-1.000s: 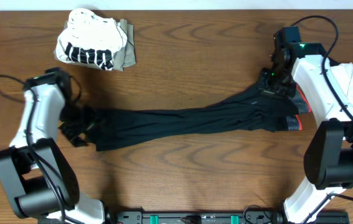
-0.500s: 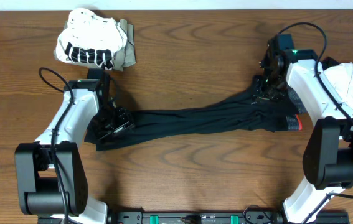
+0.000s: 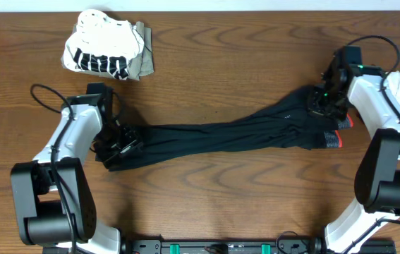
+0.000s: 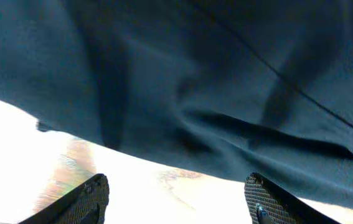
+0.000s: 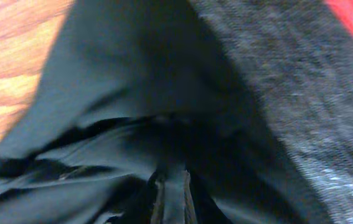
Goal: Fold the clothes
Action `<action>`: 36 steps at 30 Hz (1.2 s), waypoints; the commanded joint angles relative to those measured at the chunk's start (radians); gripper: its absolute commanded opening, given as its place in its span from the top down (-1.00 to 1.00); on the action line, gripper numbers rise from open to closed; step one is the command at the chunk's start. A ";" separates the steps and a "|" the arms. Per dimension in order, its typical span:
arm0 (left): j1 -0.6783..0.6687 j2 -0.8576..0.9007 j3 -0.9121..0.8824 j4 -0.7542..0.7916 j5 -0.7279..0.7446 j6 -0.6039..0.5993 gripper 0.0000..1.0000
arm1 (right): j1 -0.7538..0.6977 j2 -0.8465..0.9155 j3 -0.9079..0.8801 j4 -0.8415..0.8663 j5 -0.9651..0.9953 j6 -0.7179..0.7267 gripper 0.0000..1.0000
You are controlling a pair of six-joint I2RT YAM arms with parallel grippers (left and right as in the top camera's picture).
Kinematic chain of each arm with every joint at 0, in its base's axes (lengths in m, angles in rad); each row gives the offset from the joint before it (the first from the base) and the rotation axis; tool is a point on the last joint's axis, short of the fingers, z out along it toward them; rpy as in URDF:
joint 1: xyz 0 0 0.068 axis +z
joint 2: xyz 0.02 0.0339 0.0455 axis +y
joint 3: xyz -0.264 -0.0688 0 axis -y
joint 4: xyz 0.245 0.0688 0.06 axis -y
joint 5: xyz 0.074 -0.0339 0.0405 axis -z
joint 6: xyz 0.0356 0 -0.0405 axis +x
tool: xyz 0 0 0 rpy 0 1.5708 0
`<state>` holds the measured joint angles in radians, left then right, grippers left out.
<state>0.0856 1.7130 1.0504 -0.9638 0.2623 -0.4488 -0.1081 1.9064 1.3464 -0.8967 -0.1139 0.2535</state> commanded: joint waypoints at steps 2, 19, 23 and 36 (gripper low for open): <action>0.030 0.019 -0.016 -0.001 -0.019 -0.017 -0.44 | -0.014 0.005 -0.047 0.037 0.005 0.008 0.80; 0.063 0.170 -0.016 0.066 -0.075 -0.048 -0.44 | -0.052 0.025 -0.140 -0.068 0.257 0.269 0.97; 0.112 0.178 -0.016 0.061 -0.098 -0.047 -0.44 | -0.053 0.025 -0.138 -0.105 0.314 0.346 0.97; 0.326 0.175 0.007 0.035 -0.094 -0.046 -0.44 | -0.055 0.012 -0.108 -0.118 0.302 0.349 0.97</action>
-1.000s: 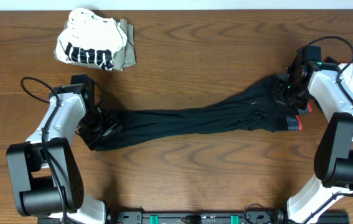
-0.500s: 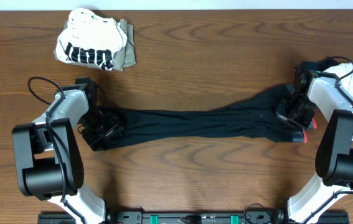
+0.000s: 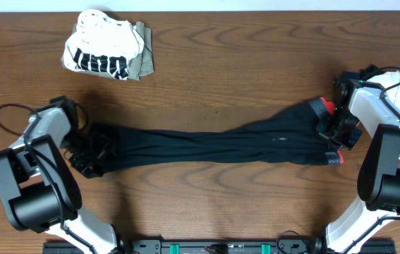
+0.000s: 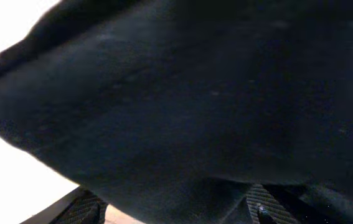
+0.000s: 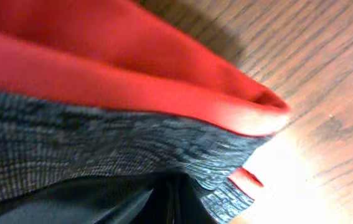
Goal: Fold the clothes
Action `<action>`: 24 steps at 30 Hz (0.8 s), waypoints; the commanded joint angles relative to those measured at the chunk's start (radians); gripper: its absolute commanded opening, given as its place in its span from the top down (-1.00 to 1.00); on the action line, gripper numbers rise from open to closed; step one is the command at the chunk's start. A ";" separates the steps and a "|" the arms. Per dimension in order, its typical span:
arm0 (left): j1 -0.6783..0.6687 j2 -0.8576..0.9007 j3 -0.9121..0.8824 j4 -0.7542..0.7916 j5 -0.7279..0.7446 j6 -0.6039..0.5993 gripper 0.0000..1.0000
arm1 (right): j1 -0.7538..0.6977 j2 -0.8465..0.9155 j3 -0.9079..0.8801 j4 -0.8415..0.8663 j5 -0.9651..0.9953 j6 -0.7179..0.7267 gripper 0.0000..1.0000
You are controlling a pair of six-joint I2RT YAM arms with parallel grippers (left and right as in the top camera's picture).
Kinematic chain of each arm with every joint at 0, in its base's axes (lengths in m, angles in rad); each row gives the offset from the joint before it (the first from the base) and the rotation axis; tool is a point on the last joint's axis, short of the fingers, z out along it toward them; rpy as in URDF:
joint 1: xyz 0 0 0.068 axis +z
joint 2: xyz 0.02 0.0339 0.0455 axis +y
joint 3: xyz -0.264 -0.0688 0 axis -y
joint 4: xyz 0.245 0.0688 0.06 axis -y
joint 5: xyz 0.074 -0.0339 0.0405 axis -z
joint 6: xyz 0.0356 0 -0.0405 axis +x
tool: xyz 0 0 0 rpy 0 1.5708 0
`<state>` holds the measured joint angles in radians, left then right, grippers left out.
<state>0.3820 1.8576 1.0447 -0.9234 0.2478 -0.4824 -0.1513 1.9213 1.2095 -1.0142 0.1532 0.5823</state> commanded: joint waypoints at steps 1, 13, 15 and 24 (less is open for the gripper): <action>0.033 0.029 0.023 -0.019 -0.080 -0.011 -0.44 | -0.012 -0.006 0.036 -0.001 0.018 0.002 0.97; 0.034 -0.045 0.154 -0.146 -0.046 -0.010 -0.45 | -0.011 -0.110 0.058 0.007 -0.031 -0.083 0.95; 0.034 -0.060 0.170 -0.175 -0.046 -0.010 -0.44 | -0.011 -0.136 0.058 0.001 -0.034 -0.083 0.93; 0.034 -0.146 0.182 -0.266 -0.046 0.010 -0.87 | -0.011 -0.270 0.058 -0.001 -0.375 -0.325 -0.57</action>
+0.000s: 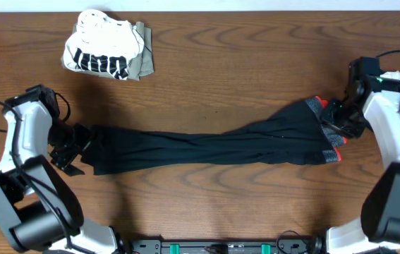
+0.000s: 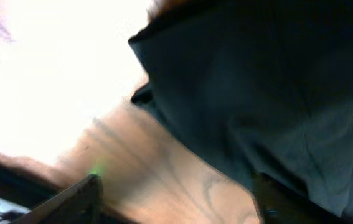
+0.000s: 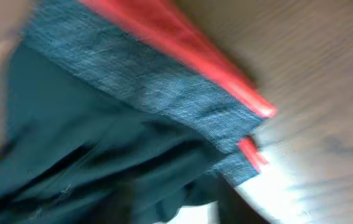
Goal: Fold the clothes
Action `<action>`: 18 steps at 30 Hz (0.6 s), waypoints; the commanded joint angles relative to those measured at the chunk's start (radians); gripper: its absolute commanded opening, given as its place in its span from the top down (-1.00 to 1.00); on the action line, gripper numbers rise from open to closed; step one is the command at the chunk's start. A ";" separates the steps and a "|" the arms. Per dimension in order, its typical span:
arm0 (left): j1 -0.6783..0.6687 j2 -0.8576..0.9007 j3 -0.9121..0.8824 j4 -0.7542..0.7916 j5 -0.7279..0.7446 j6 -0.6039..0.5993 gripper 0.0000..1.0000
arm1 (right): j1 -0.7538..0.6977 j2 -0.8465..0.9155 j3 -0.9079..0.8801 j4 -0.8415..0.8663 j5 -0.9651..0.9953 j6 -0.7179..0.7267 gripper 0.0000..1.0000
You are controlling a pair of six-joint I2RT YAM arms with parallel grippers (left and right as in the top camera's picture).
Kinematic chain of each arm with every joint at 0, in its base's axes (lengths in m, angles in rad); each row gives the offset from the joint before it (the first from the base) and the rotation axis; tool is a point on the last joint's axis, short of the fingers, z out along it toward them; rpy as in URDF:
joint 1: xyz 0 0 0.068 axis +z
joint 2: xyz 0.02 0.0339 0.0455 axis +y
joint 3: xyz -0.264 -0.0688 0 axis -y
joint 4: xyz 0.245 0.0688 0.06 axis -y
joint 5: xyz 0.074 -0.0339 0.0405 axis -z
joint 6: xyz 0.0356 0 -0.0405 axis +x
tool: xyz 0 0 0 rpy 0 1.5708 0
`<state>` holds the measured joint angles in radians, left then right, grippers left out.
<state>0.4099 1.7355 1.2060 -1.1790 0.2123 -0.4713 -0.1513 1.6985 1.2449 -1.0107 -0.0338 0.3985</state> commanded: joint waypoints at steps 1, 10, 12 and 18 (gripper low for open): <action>0.007 -0.024 0.020 -0.014 -0.005 -0.002 -1.00 | -0.011 -0.056 0.023 -0.009 -0.235 -0.172 -0.75; 0.119 -0.024 0.015 -0.047 0.262 0.259 -0.96 | -0.010 -0.164 0.023 -0.121 -0.430 -0.286 -0.96; 0.167 -0.024 0.009 -0.043 0.263 0.277 -0.96 | -0.008 -0.213 0.023 -0.135 -0.430 -0.289 -0.98; 0.295 -0.024 0.000 -0.012 0.309 0.281 -0.96 | 0.021 -0.323 0.023 -0.142 -0.430 -0.292 -0.99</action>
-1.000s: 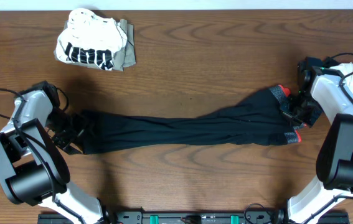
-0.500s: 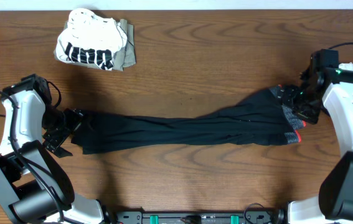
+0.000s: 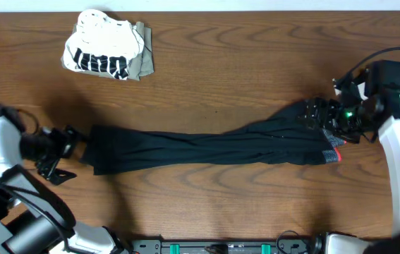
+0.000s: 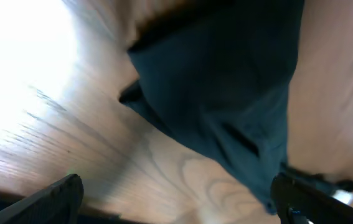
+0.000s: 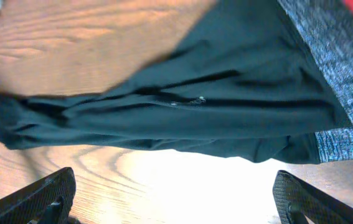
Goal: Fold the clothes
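Note:
A pair of black leggings (image 3: pixel 207 146) lies stretched out flat across the table, its grey-and-red waistband (image 3: pixel 332 144) at the right end and its leg ends (image 3: pixel 95 152) at the left. My left gripper (image 3: pixel 60 156) stands open just left of the leg ends, holding nothing. My right gripper (image 3: pixel 324 113) hovers open above the waistband end. The right wrist view takes in the whole garment (image 5: pixel 182 115) from above. In the left wrist view the leg ends (image 4: pixel 226 93) lie on bare wood.
A folded white, black-striped and khaki bundle (image 3: pixel 108 46) sits at the back left. A white cloth shows at the right edge. Bare wooden table (image 3: pixel 221 63) surrounds the leggings.
My left gripper has drawn back leftwards off the leg ends. My right gripper has risen above the waistband, so its camera now sees the whole garment. The leggings lie unmoved.
Both grippers first held the leggings, bunched and slanted, at their two ends. Then the garment was pulled longer and straighter. By the last earlier moment both ends lay released on the table, and now both grippers stand open clear of it.

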Action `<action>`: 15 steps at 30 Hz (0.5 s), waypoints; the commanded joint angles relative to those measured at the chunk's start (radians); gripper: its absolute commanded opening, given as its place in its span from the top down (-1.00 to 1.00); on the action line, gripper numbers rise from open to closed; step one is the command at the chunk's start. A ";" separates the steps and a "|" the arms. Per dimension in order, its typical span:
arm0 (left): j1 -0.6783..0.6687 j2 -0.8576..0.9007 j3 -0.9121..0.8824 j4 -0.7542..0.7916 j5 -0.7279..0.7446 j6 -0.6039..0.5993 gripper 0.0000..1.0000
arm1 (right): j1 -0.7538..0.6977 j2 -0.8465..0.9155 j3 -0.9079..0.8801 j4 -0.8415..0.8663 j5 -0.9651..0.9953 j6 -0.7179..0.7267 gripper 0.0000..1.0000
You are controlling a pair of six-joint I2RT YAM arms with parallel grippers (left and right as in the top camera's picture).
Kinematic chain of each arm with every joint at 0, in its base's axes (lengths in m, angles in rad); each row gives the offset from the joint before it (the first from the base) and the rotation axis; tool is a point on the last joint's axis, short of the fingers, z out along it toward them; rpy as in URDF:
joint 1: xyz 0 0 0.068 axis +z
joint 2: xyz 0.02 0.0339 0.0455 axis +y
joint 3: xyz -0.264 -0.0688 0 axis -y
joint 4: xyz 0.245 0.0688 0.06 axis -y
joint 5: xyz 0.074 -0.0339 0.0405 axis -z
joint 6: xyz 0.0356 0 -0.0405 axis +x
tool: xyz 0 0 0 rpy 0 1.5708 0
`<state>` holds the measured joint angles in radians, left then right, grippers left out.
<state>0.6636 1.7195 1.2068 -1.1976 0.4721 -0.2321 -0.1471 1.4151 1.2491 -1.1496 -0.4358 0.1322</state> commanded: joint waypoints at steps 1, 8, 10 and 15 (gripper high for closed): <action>0.053 -0.008 -0.003 0.014 0.049 0.042 -0.96 | 0.026 -0.048 0.018 -0.003 -0.028 -0.026 -0.99; 0.064 -0.008 -0.021 0.044 0.048 0.042 -0.96 | 0.091 -0.053 0.016 -0.004 -0.028 -0.026 -0.99; 0.064 -0.008 -0.021 0.045 0.043 0.042 -0.96 | 0.105 -0.053 0.016 -0.007 -0.028 -0.026 -0.99; 0.064 -0.008 -0.026 0.097 0.051 0.040 -0.96 | 0.136 -0.053 0.016 -0.030 -0.029 -0.038 -0.98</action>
<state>0.7258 1.7195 1.1976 -1.1145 0.5037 -0.2073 -0.0334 1.3640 1.2503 -1.1709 -0.4526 0.1204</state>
